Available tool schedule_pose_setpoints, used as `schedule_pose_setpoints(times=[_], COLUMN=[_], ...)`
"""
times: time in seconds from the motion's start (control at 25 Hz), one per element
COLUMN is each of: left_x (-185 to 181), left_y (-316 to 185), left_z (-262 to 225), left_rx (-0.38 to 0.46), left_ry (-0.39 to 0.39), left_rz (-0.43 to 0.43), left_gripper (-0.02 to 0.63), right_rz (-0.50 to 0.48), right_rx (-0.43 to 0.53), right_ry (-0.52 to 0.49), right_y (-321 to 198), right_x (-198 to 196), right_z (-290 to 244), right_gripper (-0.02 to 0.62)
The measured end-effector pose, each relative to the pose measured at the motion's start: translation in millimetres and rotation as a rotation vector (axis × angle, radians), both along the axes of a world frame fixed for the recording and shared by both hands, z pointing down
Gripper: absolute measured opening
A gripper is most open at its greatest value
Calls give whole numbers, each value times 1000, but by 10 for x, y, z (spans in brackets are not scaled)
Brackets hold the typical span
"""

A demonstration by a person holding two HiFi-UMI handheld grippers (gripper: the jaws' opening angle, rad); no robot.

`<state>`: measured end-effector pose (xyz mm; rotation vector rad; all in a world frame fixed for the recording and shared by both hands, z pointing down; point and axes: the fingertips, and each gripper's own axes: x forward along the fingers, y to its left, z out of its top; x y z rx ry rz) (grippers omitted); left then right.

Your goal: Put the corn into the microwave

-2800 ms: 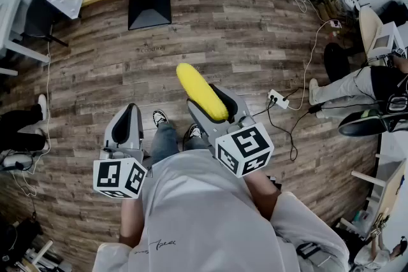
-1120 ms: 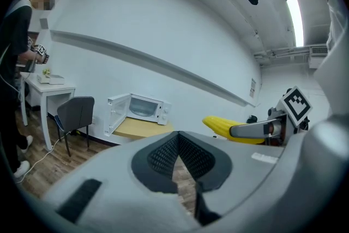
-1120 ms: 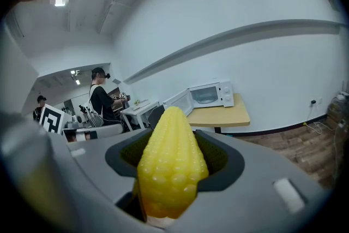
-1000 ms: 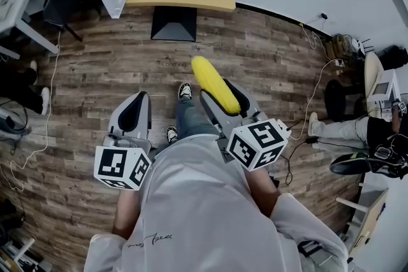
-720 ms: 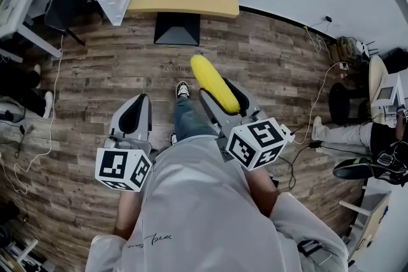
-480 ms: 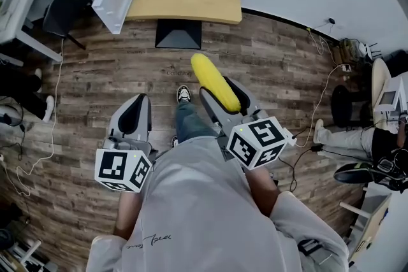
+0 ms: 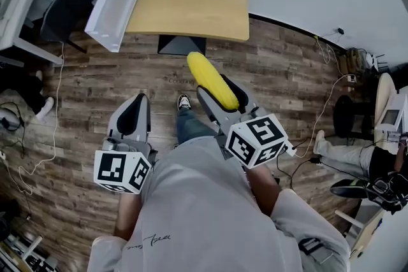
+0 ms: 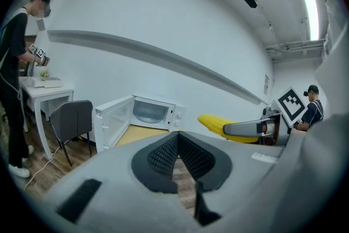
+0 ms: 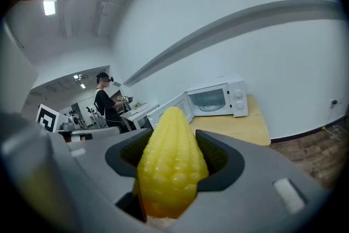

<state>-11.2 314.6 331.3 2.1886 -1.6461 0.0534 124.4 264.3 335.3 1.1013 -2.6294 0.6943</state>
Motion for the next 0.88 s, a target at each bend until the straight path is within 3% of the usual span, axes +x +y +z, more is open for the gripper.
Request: schedule_pose_setpoints(times=[0.4, 0.6, 0.88], left_x=[61, 194, 396], left_y=[-952, -1375, -1791], left_z=[-4, 8, 34], left_rx=[-22, -15, -19], left_ry=[-24, -114, -156], left_rz=[16, 59, 113], left_gripper=[-9, -9, -9], right_rz=[-5, 12, 24], right_rx=[-27, -36, -50], right_ry=[-26, -44, -56], right_y=[-908, -1266, -1683], right_x=[9, 73, 138], right_z=[88, 170, 241], right_gripper=[264, 264, 264])
